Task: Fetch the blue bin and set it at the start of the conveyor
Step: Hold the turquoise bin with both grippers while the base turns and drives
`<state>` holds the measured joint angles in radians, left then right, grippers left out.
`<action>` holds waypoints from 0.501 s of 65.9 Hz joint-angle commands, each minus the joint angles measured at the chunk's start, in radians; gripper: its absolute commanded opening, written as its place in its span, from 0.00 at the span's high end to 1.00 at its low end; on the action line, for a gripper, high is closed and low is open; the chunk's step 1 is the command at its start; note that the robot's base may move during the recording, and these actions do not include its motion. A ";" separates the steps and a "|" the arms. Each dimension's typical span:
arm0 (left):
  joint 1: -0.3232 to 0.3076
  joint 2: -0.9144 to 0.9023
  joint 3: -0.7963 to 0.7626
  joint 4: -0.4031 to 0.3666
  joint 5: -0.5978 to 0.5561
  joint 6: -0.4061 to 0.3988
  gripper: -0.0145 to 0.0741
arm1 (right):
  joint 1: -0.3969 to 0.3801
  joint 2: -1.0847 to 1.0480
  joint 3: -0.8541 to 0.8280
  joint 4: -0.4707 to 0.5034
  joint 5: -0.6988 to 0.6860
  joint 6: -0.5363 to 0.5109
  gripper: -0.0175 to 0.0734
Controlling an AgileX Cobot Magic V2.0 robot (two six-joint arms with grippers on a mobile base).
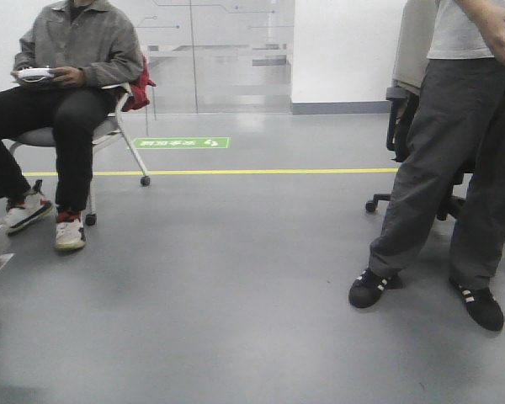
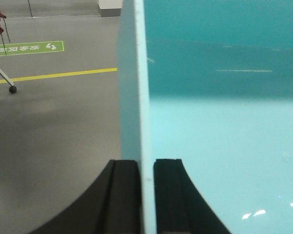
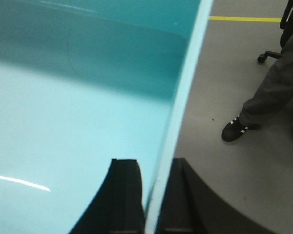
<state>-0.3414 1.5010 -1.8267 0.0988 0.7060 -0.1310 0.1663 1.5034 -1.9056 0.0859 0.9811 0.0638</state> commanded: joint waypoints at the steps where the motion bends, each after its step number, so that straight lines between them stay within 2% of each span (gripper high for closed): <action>1: -0.001 -0.013 -0.009 -0.025 -0.050 -0.008 0.96 | -0.003 -0.007 -0.010 -0.014 -0.054 -0.027 0.98; 33: -0.001 -0.013 -0.009 -0.023 -0.050 -0.008 0.96 | -0.003 -0.007 -0.010 -0.012 -0.053 -0.027 0.98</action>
<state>-0.3414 1.5010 -1.8267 0.0988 0.7060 -0.1310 0.1663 1.5034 -1.9056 0.0859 0.9794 0.0638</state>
